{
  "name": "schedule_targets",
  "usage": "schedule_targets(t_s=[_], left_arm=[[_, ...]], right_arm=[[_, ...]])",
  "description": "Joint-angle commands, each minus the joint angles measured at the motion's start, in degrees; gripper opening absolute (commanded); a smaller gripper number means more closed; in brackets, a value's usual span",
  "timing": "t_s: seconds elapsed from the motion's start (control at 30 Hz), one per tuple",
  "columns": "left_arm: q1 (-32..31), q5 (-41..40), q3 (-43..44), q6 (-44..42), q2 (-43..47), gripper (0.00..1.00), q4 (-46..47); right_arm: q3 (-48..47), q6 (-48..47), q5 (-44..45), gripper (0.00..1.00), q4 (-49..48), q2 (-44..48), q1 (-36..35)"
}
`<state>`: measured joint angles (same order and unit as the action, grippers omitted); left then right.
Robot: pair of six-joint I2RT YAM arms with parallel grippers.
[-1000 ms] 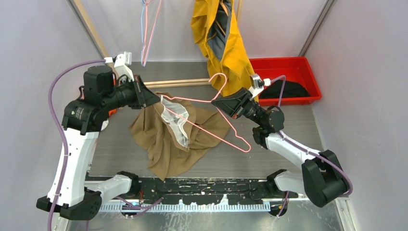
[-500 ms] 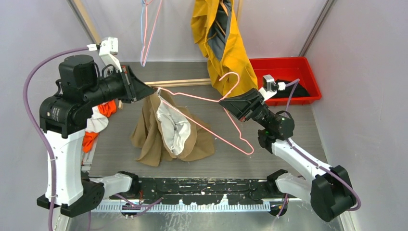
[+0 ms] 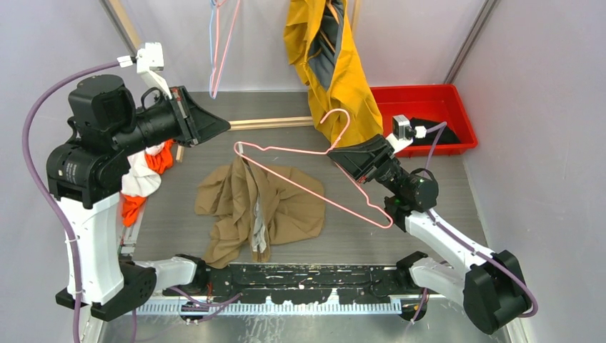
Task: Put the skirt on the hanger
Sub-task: Hang the skirt on the hanger.
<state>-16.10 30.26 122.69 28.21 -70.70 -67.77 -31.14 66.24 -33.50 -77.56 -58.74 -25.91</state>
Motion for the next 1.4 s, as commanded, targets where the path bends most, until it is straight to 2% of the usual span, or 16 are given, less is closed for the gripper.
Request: schedule_targets(t_s=[0.0, 0.13, 0.37, 0.47, 0.67, 0.87, 1.2, 1.37], left_arm=[[0.1, -0.5, -3.8, 0.5, 2.0, 0.07, 3.8], [0.1, -3.5, -8.9, 0.5, 3.9, 0.07, 4.2], [0.2, -25.6, -21.9, 1.8, 9.8, 0.06, 1.5], [0.2, -30.2, -28.3, 2.9, 12.6, 0.06, 3.0], [0.2, -33.1, -40.0, 5.2, 17.0, 0.04, 10.1], [0.2, -34.0, -52.0, 8.1, 20.7, 0.04, 21.0], [1.4, -37.1, -58.5, 13.2, 19.3, 0.05, 32.8], [3.7, -36.2, -64.6, 16.7, 20.5, 0.05, 38.7]], right_arm=[[0.5, -1.0, 4.7, 0.01, -4.2, 0.7, -0.1], [1.0, -2.3, 5.8, 0.01, -4.3, -0.6, -1.2], [0.6, -3.4, 6.8, 0.01, -4.3, -2.4, -2.4], [0.6, -3.8, 7.1, 0.01, -4.3, -3.1, -3.1], [0.9, -4.7, 7.8, 0.01, -4.3, -4.0, -3.9], [1.5, -6.0, 9.0, 0.01, -4.3, -5.1, -5.1], [1.1, -8.0, 11.4, 0.01, -4.3, -7.5, -7.4], [1.1, -8.6, 12.9, 0.01, -4.3, -8.3, -7.9]])
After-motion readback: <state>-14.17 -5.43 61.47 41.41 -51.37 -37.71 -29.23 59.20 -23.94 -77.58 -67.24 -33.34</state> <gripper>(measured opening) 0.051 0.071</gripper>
